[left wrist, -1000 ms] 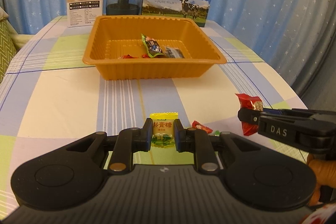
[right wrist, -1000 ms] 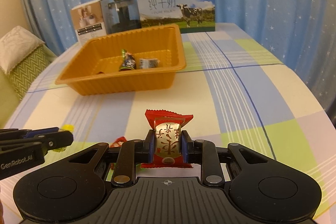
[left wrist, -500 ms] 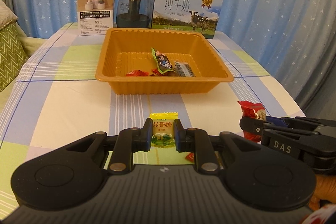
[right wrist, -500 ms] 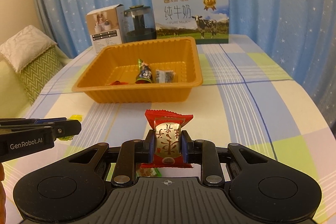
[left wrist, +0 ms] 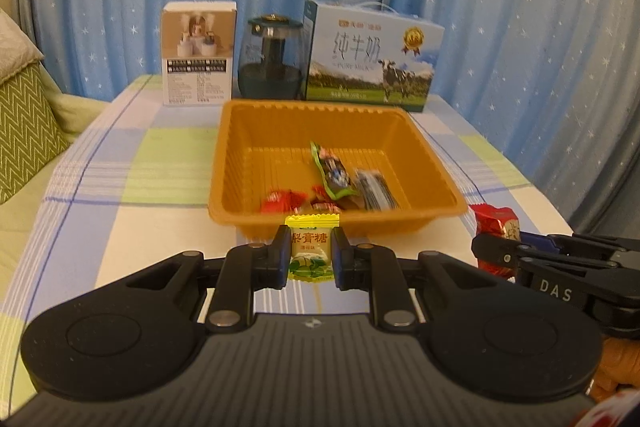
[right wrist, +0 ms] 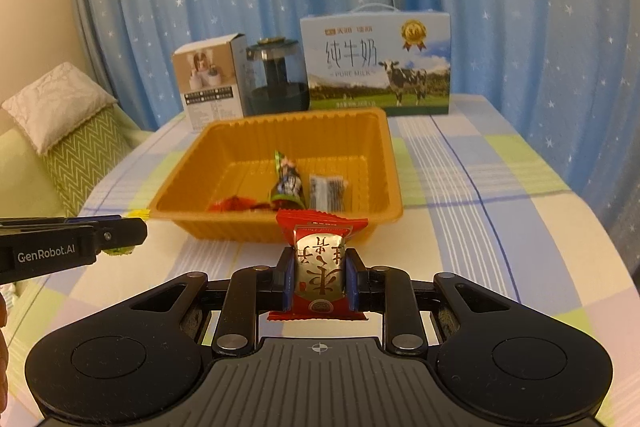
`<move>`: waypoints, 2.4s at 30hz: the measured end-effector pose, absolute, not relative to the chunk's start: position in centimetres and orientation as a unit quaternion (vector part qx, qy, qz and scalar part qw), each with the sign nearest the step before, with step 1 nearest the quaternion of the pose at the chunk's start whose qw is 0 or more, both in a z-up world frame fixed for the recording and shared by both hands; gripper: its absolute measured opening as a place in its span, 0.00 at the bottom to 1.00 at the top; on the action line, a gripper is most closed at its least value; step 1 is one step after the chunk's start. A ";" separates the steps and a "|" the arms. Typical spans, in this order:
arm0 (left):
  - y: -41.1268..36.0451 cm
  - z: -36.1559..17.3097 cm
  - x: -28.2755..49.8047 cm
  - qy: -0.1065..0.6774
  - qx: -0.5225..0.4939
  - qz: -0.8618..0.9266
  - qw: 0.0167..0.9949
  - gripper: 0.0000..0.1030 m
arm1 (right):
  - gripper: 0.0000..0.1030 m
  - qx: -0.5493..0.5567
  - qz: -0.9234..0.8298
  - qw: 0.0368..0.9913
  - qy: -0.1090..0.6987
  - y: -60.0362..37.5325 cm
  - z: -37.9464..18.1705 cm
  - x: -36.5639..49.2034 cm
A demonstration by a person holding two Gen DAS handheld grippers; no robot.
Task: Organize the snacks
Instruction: 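Carry the yellow candy in left tool while right tool carries red-gold candy over tray, then open left tool dropping yellow candy while right tool releases red-gold candy into tray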
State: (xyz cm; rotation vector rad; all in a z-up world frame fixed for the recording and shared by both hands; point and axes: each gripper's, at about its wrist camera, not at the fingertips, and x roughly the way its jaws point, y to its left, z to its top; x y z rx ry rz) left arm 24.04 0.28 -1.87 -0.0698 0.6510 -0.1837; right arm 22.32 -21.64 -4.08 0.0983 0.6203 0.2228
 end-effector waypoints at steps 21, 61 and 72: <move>1.5 -1.1 32.4 0.301 -0.044 -0.089 0.948 0.18 | 0.25 0.071 0.109 0.952 0.276 -20.8 -3.0 31.1; 3.3 -4.0 36.6 0.321 -0.065 -0.070 0.942 0.24 | 0.25 0.100 0.103 0.945 0.294 -21.5 -4.7 35.6; 3.7 -4.1 36.2 0.321 -0.061 -0.065 0.943 0.24 | 0.36 0.130 0.114 0.943 0.285 -21.7 -5.5 36.3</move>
